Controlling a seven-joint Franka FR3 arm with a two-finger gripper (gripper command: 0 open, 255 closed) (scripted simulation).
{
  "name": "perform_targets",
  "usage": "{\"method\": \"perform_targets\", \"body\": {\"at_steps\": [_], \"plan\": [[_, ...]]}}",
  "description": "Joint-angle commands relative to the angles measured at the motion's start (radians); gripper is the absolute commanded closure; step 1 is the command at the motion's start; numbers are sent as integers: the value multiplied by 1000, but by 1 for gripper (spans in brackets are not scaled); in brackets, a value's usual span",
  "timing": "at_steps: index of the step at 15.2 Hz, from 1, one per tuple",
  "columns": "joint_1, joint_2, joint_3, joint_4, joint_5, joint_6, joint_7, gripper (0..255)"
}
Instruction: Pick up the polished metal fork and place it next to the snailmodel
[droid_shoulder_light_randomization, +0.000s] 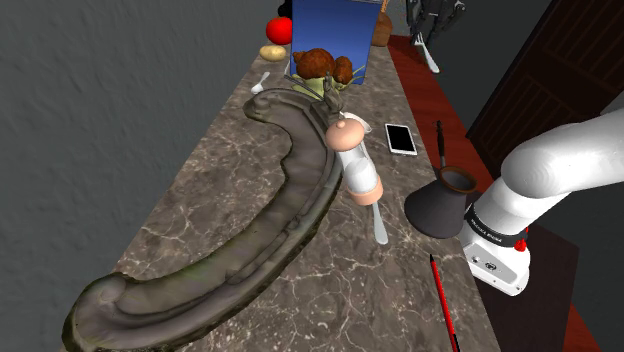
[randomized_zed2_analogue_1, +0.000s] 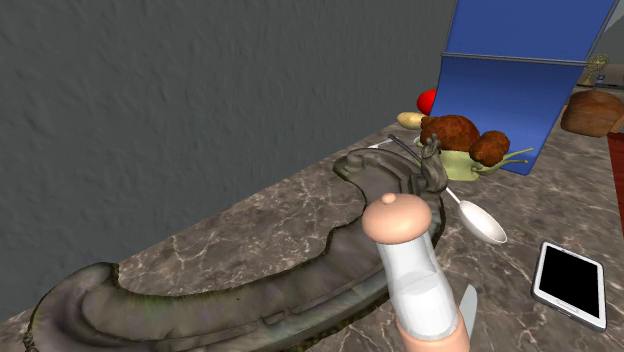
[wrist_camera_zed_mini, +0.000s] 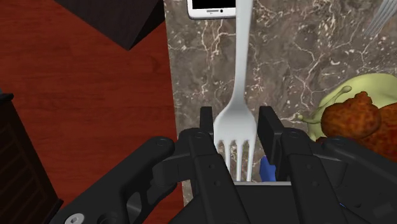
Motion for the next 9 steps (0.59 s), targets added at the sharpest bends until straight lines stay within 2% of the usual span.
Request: {"method": "perform_targets", "body": {"at_steps": [1, 9], "plan": [[-8, -11, -21, -24, -10, 13, -27, 255], [-7, -18, -20, -137, -9, 119, -25, 255]]}}
